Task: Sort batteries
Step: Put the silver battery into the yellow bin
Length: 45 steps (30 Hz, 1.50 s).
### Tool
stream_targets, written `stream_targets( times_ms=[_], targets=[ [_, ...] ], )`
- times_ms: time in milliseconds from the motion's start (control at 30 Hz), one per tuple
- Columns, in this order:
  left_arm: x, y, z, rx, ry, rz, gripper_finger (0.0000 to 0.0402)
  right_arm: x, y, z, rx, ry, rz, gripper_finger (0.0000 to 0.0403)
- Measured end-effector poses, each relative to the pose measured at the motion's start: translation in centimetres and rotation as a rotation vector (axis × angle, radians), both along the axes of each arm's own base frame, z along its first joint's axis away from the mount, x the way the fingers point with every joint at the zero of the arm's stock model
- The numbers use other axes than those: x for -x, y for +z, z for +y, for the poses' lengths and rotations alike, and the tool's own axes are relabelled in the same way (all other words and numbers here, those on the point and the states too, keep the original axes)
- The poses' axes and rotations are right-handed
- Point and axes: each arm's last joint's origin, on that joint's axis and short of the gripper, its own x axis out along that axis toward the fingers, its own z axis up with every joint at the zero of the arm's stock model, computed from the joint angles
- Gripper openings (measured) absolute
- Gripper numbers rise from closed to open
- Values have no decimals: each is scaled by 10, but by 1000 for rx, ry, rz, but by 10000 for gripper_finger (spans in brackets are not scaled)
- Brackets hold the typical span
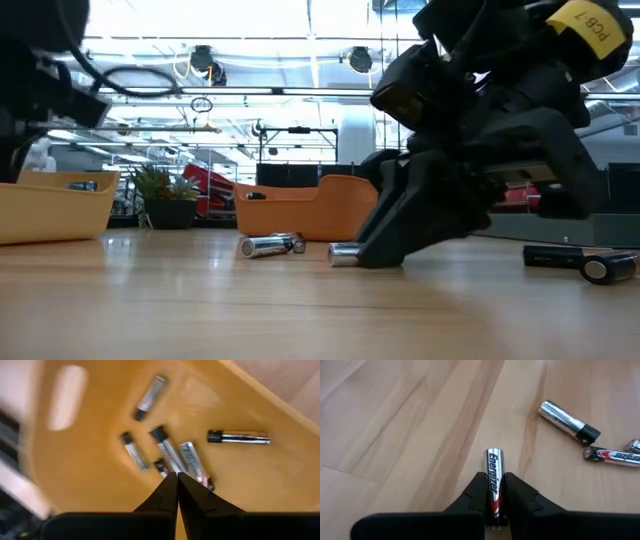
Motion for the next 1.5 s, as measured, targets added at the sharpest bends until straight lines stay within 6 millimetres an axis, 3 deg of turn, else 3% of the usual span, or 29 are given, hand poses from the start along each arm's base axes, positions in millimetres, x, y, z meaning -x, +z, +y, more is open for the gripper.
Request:
stream_targets(
  times_ms=[167,300,400,533,733,867,967,1200,1500],
  targets=[
    [-5,24,-11,-186,-44,-164,24,-3,2,-6,-5,-12,-27,27],
    [-13,27,-24,-240,-107,-371,24,-8,15,-12,-44,5,-101,27],
    [-17,22,-33,-232,-164,-486,24,-28,42,-16,-62,8,-192,27],
    [-16,20,-37,-283,-228,-551,34,-59,74,-26,-27,37,-183,27],
    [-25,22,-47,-338,-441,-624,127,-91,123,-59,12,29,-213,27],
    [-34,22,-53,-445,-665,-608,189,-95,129,-78,-137,100,-208,27],
    [-41,19,-56,-587,-844,-538,205,-95,130,-89,-223,97,-188,27],
    [-65,12,-58,-760,-1120,-369,208,-95,132,-97,-316,145,-182,27],
    [-90,21,-61,-806,-1223,-422,163,-94,129,-102,-360,82,-131,27]
  ],
)
